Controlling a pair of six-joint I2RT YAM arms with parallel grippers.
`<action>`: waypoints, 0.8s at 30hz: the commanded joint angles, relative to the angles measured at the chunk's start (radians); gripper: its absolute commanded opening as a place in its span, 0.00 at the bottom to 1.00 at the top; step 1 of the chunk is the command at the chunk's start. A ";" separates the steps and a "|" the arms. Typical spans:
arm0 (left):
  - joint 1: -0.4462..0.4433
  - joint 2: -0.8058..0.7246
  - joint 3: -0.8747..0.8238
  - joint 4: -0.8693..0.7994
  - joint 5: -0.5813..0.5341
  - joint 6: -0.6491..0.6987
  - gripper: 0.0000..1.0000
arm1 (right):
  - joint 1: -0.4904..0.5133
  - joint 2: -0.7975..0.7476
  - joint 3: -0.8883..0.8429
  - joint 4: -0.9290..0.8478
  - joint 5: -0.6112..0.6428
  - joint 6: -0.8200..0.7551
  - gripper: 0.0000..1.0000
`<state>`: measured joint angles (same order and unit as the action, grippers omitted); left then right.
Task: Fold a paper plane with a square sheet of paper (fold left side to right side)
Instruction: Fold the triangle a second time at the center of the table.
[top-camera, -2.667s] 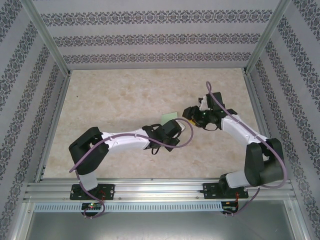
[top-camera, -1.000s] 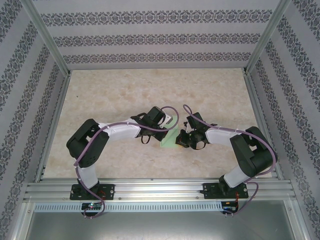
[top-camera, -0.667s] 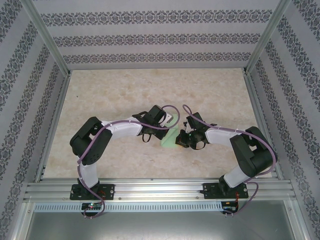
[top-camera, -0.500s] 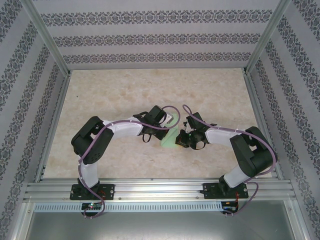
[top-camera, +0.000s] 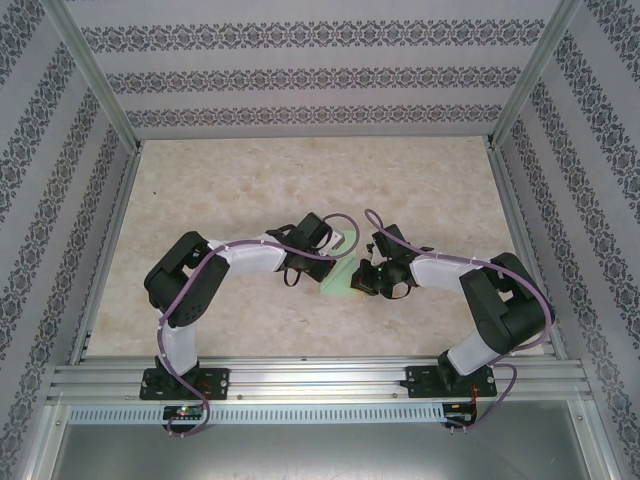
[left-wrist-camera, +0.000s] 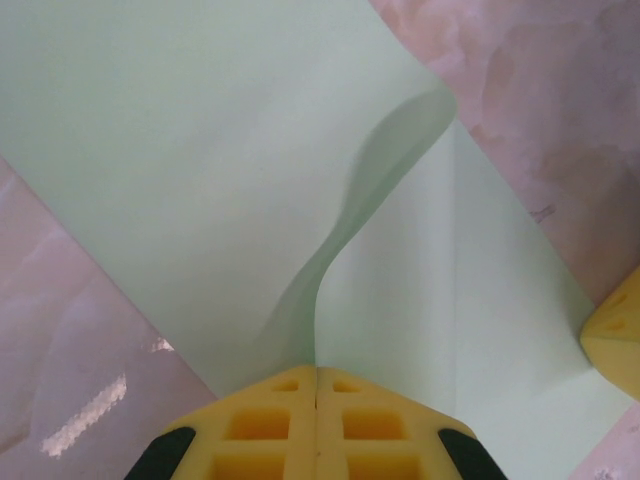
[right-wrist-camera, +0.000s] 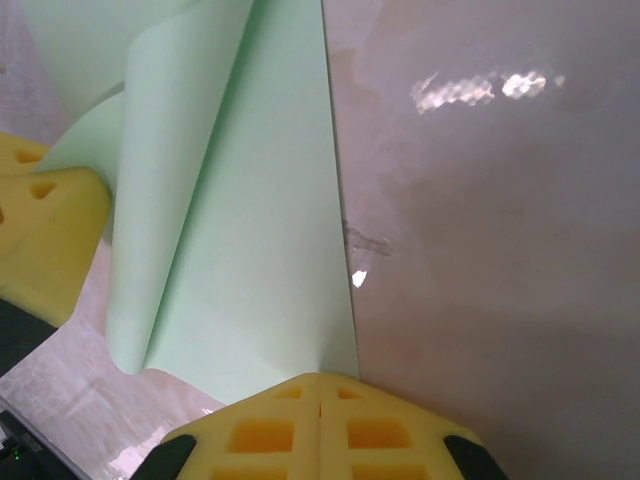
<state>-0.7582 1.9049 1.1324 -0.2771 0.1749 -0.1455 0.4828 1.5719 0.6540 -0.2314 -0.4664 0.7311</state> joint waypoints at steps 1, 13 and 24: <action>0.013 -0.023 -0.018 0.006 0.008 0.008 0.00 | 0.020 0.033 0.001 -0.048 0.043 -0.013 0.06; 0.013 -0.019 0.004 0.007 0.004 0.011 0.01 | 0.026 0.037 0.001 -0.048 0.047 -0.013 0.07; 0.013 -0.048 0.001 -0.003 -0.022 0.017 0.01 | 0.027 0.041 0.007 -0.059 0.055 -0.018 0.07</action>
<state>-0.7582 1.9022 1.1313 -0.2775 0.1696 -0.1455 0.4911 1.5761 0.6598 -0.2348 -0.4595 0.7307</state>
